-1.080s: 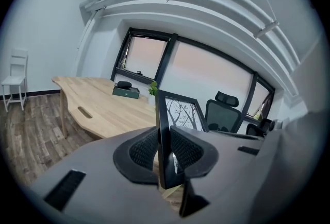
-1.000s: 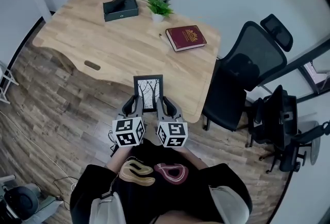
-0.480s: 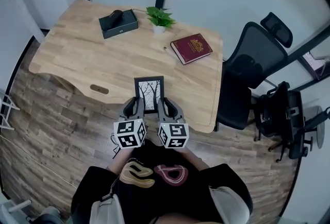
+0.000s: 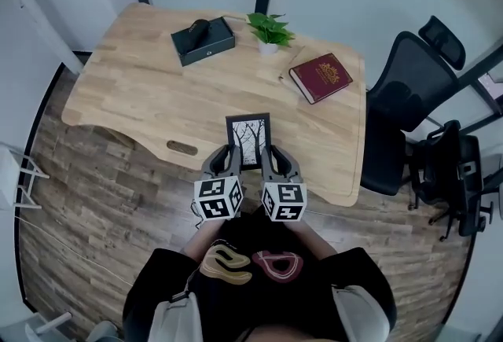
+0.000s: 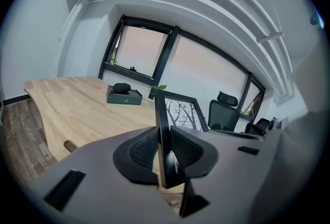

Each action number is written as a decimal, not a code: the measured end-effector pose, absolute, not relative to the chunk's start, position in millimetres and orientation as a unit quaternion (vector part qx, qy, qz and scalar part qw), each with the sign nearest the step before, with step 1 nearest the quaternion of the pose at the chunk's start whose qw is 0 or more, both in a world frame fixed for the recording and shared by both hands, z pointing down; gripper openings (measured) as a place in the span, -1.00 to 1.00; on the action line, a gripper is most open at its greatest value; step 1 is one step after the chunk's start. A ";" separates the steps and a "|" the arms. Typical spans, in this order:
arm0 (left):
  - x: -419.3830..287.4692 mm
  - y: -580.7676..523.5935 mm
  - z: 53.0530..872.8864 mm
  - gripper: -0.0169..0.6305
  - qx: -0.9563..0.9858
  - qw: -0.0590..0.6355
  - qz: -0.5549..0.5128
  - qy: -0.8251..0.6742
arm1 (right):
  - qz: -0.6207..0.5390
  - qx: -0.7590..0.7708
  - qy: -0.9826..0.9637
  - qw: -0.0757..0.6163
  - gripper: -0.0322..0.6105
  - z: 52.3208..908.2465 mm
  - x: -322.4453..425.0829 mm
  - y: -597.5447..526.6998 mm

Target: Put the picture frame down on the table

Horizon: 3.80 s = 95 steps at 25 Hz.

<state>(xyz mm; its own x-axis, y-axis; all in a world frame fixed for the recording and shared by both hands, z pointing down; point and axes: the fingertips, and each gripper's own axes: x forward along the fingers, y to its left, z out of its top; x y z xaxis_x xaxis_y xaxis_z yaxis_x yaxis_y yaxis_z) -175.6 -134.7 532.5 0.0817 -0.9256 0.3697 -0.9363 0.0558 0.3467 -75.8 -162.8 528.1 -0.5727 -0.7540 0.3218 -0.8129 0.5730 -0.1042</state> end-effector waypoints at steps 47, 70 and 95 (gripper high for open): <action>-245.0 -352.6 590.8 -0.69 0.624 0.355 0.039 -0.695 | 0.194 0.391 -0.867 0.242 -0.67 585.1 -149.7 -391.9; -263.8 -408.4 656.4 -0.69 0.574 0.429 0.033 -0.696 | 0.205 0.364 -0.859 0.297 -0.68 647.2 -173.4 -456.6; -266.5 -438.6 693.9 -0.69 0.565 0.450 0.074 -0.687 | 0.232 0.368 -0.838 0.329 -0.67 690.6 -174.3 -482.5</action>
